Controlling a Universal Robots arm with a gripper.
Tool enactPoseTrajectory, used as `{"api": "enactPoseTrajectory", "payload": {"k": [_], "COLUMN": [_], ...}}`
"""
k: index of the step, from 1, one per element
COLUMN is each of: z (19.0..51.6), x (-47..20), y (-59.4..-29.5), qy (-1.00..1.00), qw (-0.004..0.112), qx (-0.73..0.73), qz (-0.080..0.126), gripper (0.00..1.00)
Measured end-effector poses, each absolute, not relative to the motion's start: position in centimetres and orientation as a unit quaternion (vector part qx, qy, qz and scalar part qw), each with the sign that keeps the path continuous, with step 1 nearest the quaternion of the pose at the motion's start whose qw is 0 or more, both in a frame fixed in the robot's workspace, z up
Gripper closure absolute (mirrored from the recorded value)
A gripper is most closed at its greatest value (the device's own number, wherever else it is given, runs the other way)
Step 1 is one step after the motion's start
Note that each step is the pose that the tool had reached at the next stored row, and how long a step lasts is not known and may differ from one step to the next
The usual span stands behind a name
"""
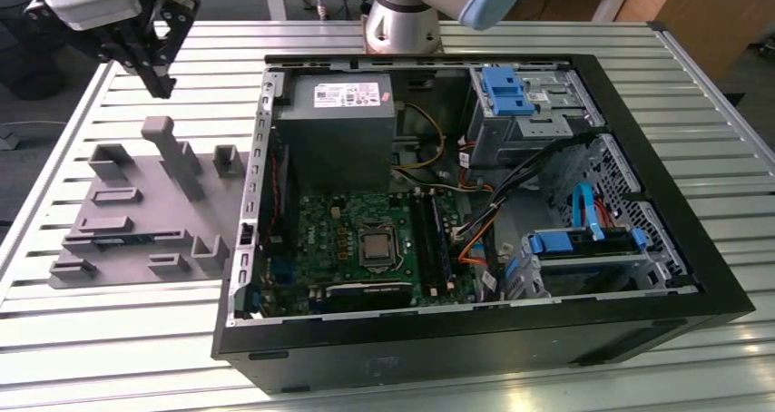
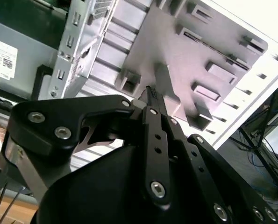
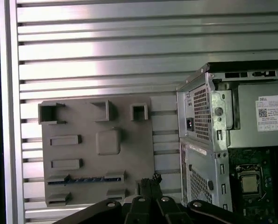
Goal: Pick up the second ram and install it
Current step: 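Reach for the second ram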
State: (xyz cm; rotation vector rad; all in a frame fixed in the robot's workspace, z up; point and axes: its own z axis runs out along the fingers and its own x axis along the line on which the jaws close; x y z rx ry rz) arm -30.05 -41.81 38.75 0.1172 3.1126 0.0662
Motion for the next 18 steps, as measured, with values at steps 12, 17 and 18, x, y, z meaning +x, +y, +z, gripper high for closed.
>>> {"api": "enactPoseTrajectory", "payload": {"k": [12,17,18], "z": [38.6,38.4,38.4], "x": [-34.2,-35.2,-35.4], "y": [-42.7,-43.7,-43.8], "qy": [0.999,0.999,0.999], "qw": [0.013,0.013,0.013], "qx": [0.038,0.038,0.038], "qz": [0.021,0.021,0.021], "gripper": [0.89,0.89,0.89]}}
